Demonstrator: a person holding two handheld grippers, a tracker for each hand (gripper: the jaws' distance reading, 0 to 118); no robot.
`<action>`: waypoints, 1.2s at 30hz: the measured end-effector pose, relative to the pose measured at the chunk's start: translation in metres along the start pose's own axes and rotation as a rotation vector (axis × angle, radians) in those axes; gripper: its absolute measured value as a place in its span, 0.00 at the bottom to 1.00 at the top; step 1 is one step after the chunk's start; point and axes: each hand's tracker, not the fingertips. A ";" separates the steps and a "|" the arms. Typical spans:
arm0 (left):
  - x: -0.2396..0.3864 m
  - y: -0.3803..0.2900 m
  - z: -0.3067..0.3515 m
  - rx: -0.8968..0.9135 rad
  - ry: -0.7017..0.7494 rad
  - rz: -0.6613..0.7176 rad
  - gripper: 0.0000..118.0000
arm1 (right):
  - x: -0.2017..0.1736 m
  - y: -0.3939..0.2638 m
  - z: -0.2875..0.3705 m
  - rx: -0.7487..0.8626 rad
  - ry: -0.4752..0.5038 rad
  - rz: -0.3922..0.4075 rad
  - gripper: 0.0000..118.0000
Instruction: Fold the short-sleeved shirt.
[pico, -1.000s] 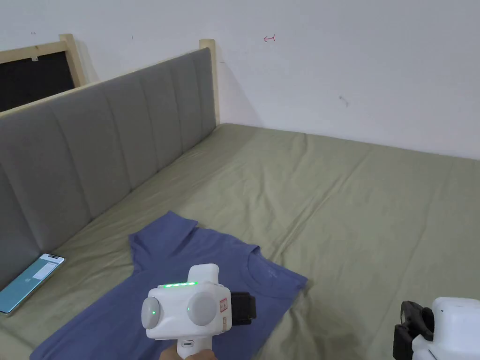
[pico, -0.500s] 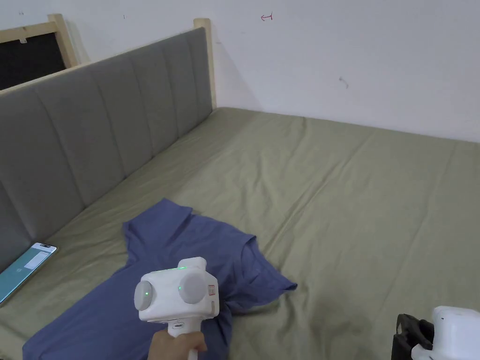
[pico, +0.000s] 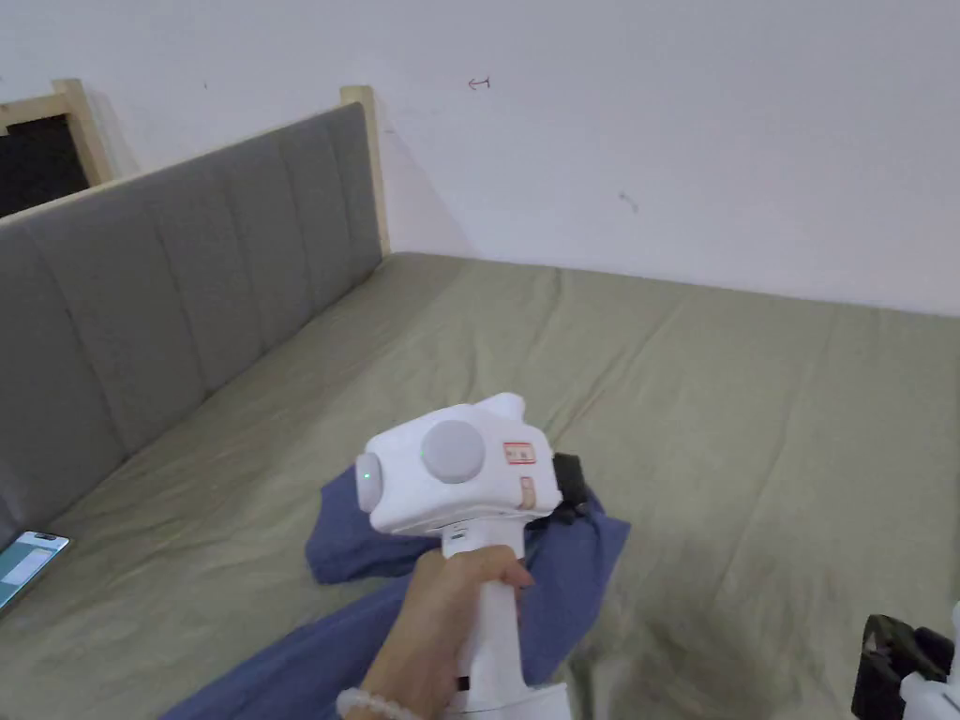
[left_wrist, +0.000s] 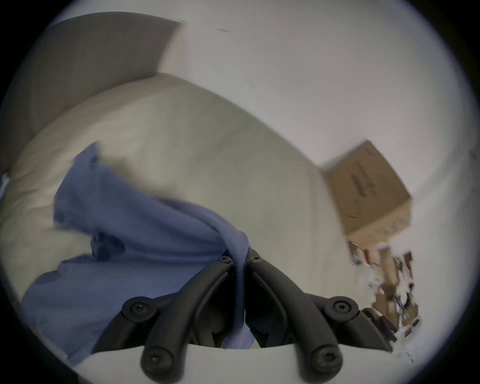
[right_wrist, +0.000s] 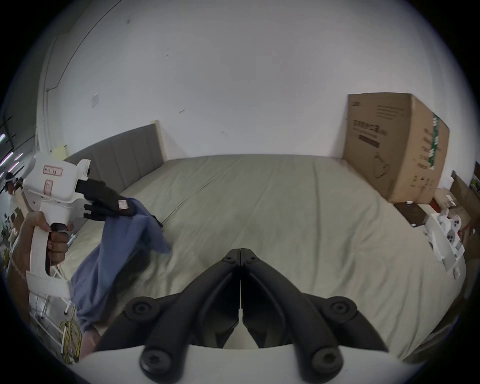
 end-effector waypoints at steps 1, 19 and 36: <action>0.028 -0.004 -0.011 -0.012 -0.025 -0.033 0.03 | 0.010 0.005 0.006 0.019 -0.027 -0.012 0.01; 0.201 -0.244 -0.152 -0.566 -0.232 -0.332 0.53 | 0.168 -0.012 0.083 0.051 -0.360 -0.269 0.01; 0.069 -0.155 -0.059 -0.227 0.117 -0.325 0.00 | 0.121 -0.025 0.043 -0.059 -0.195 -0.244 0.01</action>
